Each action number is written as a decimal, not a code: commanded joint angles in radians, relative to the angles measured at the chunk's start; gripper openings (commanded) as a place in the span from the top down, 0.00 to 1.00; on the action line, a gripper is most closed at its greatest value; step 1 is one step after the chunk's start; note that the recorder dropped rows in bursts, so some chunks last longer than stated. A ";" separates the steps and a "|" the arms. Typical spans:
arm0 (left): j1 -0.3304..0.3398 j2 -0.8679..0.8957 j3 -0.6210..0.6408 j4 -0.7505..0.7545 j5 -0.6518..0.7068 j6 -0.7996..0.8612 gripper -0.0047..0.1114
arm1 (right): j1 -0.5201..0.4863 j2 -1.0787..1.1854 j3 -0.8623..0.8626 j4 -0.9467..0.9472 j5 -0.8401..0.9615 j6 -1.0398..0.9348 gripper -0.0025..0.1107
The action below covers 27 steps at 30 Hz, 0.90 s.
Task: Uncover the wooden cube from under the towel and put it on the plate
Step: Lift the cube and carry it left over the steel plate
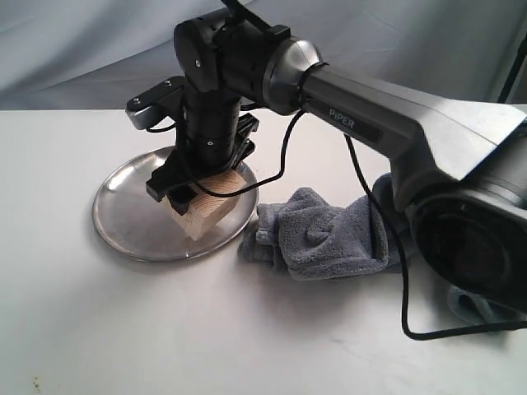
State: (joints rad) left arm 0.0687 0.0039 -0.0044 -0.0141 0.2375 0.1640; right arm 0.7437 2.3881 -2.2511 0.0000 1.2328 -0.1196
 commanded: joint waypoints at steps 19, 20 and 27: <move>0.002 -0.004 0.004 0.002 -0.012 -0.003 0.96 | -0.075 -0.008 -0.014 0.140 -0.285 -0.033 0.83; 0.002 -0.004 0.004 0.002 -0.012 -0.003 0.96 | -0.075 -0.008 -0.014 0.137 -0.290 -0.033 0.83; 0.002 -0.004 0.004 0.002 -0.012 -0.003 0.96 | -0.075 -0.008 -0.014 0.143 -0.361 -0.069 0.83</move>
State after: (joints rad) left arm 0.0687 0.0039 -0.0044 -0.0141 0.2375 0.1640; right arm 0.6730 2.3946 -2.2527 0.1354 0.9295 -0.1609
